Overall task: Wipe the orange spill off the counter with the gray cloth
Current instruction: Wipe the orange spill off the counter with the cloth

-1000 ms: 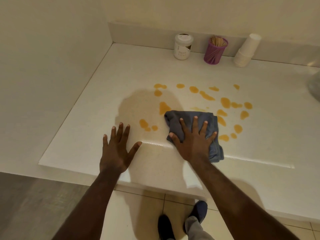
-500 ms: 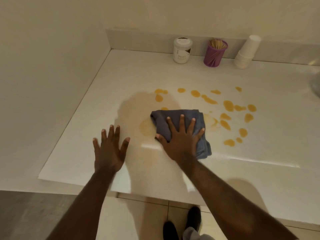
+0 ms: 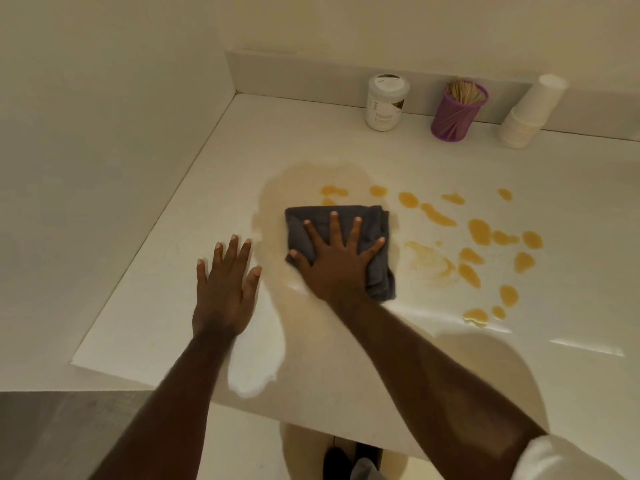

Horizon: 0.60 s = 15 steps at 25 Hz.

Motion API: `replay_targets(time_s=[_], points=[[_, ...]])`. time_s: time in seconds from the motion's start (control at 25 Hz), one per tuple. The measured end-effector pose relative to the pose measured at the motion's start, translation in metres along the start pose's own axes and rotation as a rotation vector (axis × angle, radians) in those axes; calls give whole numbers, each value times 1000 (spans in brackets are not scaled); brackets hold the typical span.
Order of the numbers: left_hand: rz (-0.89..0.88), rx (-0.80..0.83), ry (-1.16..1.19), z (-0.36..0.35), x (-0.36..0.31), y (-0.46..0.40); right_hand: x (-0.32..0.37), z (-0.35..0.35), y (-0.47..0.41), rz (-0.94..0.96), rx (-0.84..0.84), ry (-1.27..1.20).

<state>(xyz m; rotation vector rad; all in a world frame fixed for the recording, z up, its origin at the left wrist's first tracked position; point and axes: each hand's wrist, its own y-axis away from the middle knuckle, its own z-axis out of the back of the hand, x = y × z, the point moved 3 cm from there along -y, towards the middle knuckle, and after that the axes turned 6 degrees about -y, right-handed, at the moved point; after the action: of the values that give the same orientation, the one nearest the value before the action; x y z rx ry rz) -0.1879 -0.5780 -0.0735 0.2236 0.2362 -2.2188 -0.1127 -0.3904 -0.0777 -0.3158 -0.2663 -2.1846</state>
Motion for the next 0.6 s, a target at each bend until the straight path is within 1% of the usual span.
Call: replay_targets(time_s=[0.08, 0.2, 0.28, 0.44, 0.52, 0.6], points=[[9, 10, -3, 1, -3, 0, -28, 10, 0, -67, -33, -3], [14, 30, -19, 2, -4, 0, -53, 13, 20, -70, -82, 28], [22, 41, -41, 2, -4, 0, -42, 5, 37, -39, -82, 18], [23, 54, -54, 1, -5, 1, 18, -16, 44, 92, -34, -13], [31, 64, -44, 1, -4, -1, 33, -16, 18, 93, -27, -26], [37, 79, -57, 2, -5, -1, 24, -8, -15, 31, -11, -33]])
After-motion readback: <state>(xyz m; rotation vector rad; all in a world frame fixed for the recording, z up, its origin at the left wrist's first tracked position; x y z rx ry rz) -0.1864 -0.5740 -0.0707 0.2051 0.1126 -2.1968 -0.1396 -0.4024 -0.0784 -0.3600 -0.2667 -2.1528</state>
